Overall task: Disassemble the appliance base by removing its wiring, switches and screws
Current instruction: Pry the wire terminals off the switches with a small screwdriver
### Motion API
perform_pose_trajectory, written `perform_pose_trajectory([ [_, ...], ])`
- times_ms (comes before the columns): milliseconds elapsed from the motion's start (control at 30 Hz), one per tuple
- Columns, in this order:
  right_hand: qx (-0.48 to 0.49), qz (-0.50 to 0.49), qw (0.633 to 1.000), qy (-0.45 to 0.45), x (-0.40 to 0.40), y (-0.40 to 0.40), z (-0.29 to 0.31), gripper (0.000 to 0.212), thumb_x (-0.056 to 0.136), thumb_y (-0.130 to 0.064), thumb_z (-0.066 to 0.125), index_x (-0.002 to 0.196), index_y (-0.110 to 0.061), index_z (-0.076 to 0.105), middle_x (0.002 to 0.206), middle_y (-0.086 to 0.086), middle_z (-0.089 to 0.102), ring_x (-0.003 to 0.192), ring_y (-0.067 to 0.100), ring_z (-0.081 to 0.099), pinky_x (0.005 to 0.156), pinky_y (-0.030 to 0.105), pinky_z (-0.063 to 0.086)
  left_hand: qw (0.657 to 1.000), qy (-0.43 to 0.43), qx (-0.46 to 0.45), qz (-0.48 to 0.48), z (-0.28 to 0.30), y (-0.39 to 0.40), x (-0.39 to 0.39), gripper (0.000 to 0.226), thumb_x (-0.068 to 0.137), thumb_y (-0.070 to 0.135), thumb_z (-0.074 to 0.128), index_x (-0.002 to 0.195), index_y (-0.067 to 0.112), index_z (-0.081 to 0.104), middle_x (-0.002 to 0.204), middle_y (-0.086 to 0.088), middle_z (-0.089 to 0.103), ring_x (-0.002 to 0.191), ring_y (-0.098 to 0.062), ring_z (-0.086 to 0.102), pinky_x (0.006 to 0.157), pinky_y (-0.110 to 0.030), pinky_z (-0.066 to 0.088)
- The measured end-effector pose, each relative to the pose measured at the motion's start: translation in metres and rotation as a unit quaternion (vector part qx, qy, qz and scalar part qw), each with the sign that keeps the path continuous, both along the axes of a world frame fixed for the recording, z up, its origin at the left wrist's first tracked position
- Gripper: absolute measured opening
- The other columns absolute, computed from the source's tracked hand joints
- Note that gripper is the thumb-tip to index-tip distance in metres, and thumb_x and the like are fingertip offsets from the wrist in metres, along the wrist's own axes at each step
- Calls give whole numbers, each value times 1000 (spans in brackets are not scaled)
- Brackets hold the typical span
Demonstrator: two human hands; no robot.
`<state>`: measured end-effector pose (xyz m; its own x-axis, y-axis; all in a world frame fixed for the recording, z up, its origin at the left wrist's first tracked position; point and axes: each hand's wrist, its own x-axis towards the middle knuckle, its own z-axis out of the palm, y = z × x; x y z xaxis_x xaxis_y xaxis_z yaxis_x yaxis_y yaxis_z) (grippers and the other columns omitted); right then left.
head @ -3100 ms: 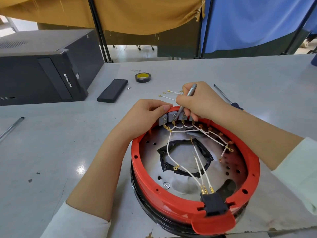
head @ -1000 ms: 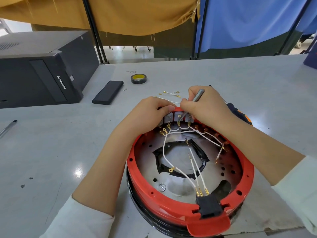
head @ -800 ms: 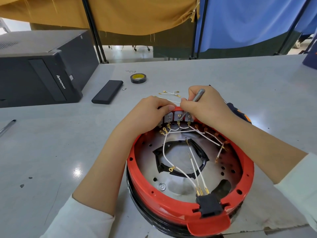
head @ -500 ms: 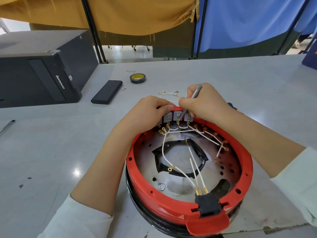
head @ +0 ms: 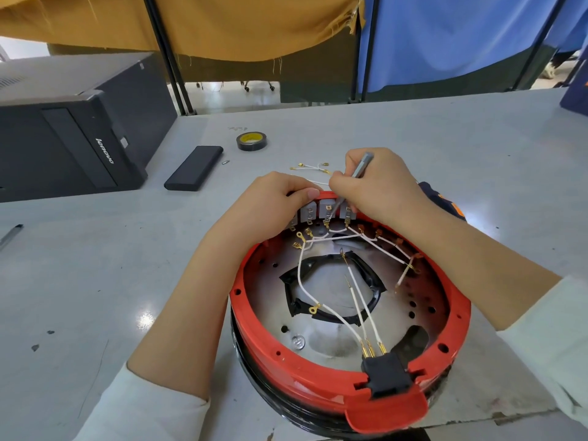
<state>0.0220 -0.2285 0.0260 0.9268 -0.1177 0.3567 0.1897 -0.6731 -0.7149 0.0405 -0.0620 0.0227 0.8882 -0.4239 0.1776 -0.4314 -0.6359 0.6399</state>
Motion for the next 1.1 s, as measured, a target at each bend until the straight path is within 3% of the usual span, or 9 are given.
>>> perform_pose_trajectory([
  [167,-3,18,1000,19,0,1,1,29,78,-18,58,55,-15,40,45,1,44,35,6,40,41,20,33,1000,3,4,5,1,0,0,24,96,32,50,109,28,70,74,18,64,65,7,51,57,-1,35],
  [333,15,20,999,29,-1,-1,8,26,79,-17,59,59,-9,45,45,3,47,40,11,42,48,24,36,1000,8,0,5,0,-1,0,25,96,31,50,110,26,69,98,13,66,84,-1,53,63,-2,34],
  [500,69,74,992,78,-14,-11,16,40,80,-27,70,53,-17,42,35,-2,49,31,6,41,35,13,32,1000,18,-10,13,-1,0,-1,23,96,31,51,106,27,71,64,27,57,64,14,51,58,1,34],
  [600,36,49,997,45,-26,-15,7,36,77,-19,67,51,-18,41,36,-6,46,35,7,38,40,18,33,1000,20,-13,20,-2,0,-2,23,96,32,50,107,29,70,83,21,62,75,4,52,59,-1,34],
  [700,26,3,1000,-7,-30,-15,3,34,73,-14,61,51,-18,36,39,-8,33,37,6,30,37,14,23,999,24,-15,26,-1,2,-3,24,95,33,50,107,28,70,91,18,64,78,4,52,62,-1,32],
  [800,-7,-16,1000,-7,-28,-15,2,34,74,-13,59,52,-17,34,46,-4,29,39,8,28,36,15,20,999,30,-23,25,-1,1,-4,23,95,32,51,107,27,70,106,15,67,95,-3,55,73,-12,36],
  [967,-54,-16,998,-2,-26,-14,-1,32,76,-15,58,55,-17,35,50,1,35,43,10,28,43,24,24,999,34,-26,26,-2,1,-3,23,95,33,51,107,28,70,105,13,68,98,-6,57,77,-18,39],
  [1100,-70,-24,997,-20,-26,-13,-2,33,78,-16,58,55,-17,35,48,-1,37,42,10,33,42,20,25,999,29,-27,27,-3,2,-3,23,95,33,51,106,28,70,97,15,66,91,-5,56,69,-8,36],
])
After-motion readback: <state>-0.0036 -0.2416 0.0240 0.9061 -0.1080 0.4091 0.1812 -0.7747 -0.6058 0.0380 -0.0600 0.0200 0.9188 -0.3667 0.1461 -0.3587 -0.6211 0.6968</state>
